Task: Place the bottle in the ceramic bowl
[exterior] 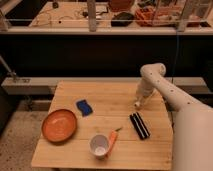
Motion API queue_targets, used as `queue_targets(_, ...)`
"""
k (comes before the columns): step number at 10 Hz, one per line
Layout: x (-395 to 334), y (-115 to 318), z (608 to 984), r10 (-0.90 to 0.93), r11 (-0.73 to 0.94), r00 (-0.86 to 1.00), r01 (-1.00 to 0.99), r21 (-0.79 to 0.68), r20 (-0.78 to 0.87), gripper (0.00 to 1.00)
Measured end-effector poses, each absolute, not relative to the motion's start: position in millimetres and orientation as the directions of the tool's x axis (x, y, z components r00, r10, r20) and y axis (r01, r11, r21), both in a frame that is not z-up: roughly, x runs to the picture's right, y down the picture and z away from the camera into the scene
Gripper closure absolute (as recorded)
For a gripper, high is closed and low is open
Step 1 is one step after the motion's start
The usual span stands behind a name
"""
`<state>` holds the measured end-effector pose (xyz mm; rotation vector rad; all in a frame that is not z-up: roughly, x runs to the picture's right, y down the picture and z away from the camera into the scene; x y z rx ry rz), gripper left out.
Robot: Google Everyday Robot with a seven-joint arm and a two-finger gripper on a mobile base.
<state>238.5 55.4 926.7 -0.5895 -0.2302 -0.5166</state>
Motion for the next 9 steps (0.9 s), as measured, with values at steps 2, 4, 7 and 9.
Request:
queue_targets(2,231.2,53.2,922.7,-0.409,0.702,0.843,0.535,-0.470,0.349,0.99)
queue_targets(4,227.0,49.6,915.7,-0.418,0.701,0.840,0.540,-0.466,0.345,0.99)
queue_targets(7,210.3,37.2,901.7,-0.437,0.697,0.829,0.557,-0.452,0.348,0.99)
queue_targets(9,201.8,34.9,896.3,-0.449,0.687,0.822,0.568,-0.453,0.350,0.99)
